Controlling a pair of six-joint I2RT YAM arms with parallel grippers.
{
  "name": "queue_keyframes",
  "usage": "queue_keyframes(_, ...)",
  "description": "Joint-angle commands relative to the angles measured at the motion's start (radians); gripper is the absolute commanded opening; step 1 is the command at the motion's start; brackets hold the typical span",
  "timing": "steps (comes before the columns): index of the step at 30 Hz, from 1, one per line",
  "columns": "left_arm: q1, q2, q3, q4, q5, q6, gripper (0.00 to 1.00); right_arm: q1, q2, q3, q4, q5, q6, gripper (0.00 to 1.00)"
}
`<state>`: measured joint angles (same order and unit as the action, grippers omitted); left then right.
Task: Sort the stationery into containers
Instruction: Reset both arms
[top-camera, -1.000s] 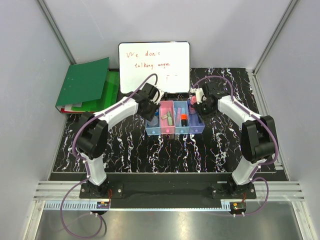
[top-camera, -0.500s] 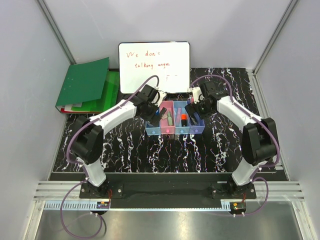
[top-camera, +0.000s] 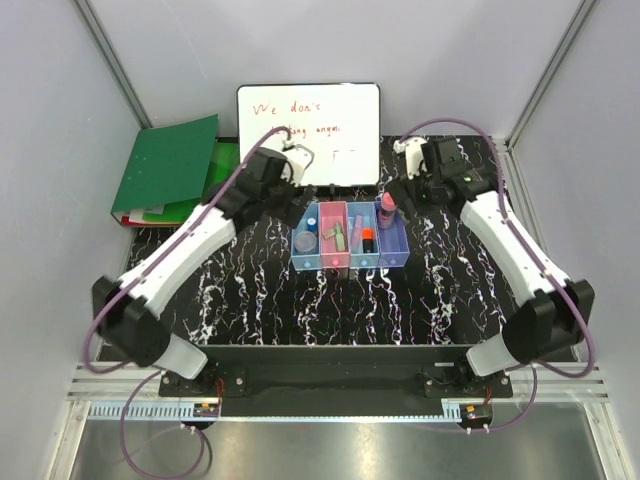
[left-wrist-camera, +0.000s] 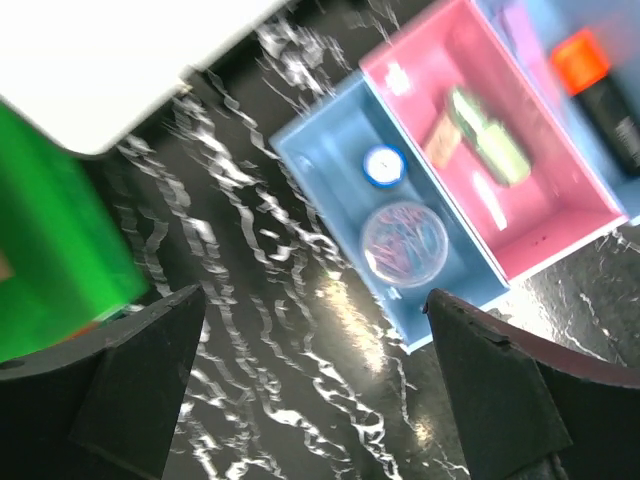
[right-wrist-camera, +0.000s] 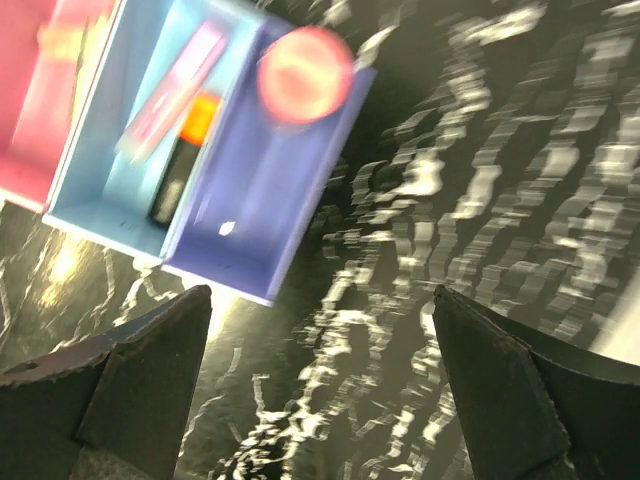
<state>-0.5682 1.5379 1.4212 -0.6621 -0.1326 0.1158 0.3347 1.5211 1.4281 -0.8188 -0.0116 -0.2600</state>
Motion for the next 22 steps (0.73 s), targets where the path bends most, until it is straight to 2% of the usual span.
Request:
queue_keyframes(1,0.013,-0.183,-0.037,-0.024,-0.091,0.048,0.99,0.006,-0.142,0.103,-0.06,0.218,0.001,1.0)
queue_keyframes(4,0.039,-0.304,-0.134,-0.042,-0.136,0.036,0.99,0.004,-0.151,0.181,-0.155,0.318,0.025,1.0)
queue_keyframes(6,0.057,-0.39,-0.179,-0.059,-0.139,0.047,0.99,0.006,-0.133,0.265,-0.315,0.27,0.06,1.0)
queue_keyframes(7,0.059,-0.419,-0.192,-0.063,-0.153,0.05,0.99,0.004,-0.124,0.337,-0.359,0.218,0.079,1.0)
queue_keyframes(9,0.062,-0.505,-0.229,-0.065,-0.195,0.061,0.99,0.004,-0.153,0.359,-0.416,0.119,0.071,1.0)
queue_keyframes(14,0.064,-0.64,-0.243,-0.067,-0.208,0.068,0.99,0.004,-0.275,0.345,-0.431,0.015,0.076,1.0)
queue_keyframes(16,0.064,-0.653,-0.235,-0.07,-0.22,0.07,0.99,0.004,-0.312,0.33,-0.421,-0.03,0.08,1.0)
queue_keyframes(22,0.064,-0.647,-0.217,-0.079,-0.217,0.065,0.99,0.004,-0.335,0.318,-0.418,-0.034,0.088,1.0)
